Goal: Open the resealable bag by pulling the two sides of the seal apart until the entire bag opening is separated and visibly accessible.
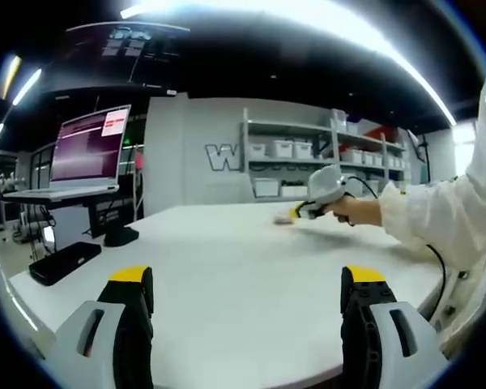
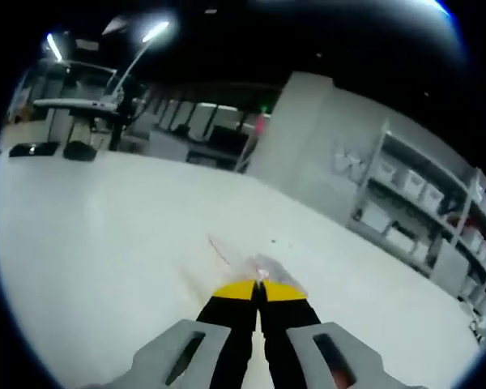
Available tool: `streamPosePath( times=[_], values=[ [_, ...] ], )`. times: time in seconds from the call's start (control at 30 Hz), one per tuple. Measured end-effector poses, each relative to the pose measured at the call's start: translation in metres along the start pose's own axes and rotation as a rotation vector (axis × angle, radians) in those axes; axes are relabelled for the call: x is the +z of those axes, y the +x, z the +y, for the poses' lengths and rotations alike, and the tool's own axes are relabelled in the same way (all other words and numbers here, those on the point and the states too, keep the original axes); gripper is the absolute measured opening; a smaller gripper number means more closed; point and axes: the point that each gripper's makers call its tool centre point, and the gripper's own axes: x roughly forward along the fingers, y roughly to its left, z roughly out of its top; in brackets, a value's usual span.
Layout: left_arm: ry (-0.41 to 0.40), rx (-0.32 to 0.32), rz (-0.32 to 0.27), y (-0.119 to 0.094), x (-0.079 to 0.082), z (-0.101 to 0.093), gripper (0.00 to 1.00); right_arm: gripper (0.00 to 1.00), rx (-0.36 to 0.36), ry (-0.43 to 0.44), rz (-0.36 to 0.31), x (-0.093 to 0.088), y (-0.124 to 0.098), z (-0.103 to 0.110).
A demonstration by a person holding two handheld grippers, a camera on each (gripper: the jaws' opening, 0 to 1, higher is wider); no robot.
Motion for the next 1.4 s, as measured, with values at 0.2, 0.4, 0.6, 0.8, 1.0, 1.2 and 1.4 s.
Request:
streamPosePath(
  times=[0.2,0.4,0.6,0.8,1.0,1.2,1.4],
  values=[
    [0.005,-0.005,0.003,0.001,0.000,-0.001,0.95,0.00,-0.022,0.022,-0.022,0.009,-0.005,-0.016],
    [0.010,-0.013,0.001,0.002,0.002,-0.004,0.95,0.00,-0.032,0.035,-0.033,0.015,-0.008,-0.018],
    [0.016,-0.020,0.002,0.002,0.002,-0.006,0.95,0.00,-0.040,0.037,-0.047,0.021,-0.014,-0.021],
    [0.018,-0.028,0.002,0.004,0.002,-0.009,0.95,0.00,-0.042,0.036,-0.061,0.027,-0.021,-0.021],
    [0.020,-0.032,0.005,0.005,0.002,-0.010,0.95,0.00,-0.038,0.046,-0.067,0.028,-0.026,-0.020],
    [0.021,-0.031,0.008,0.005,0.002,-0.011,0.95,0.00,-0.036,0.055,-0.080,0.032,-0.033,-0.019],
    [0.025,-0.034,0.008,0.006,0.002,-0.012,0.95,0.00,-0.037,0.051,-0.084,0.034,-0.025,-0.028]
  ],
)
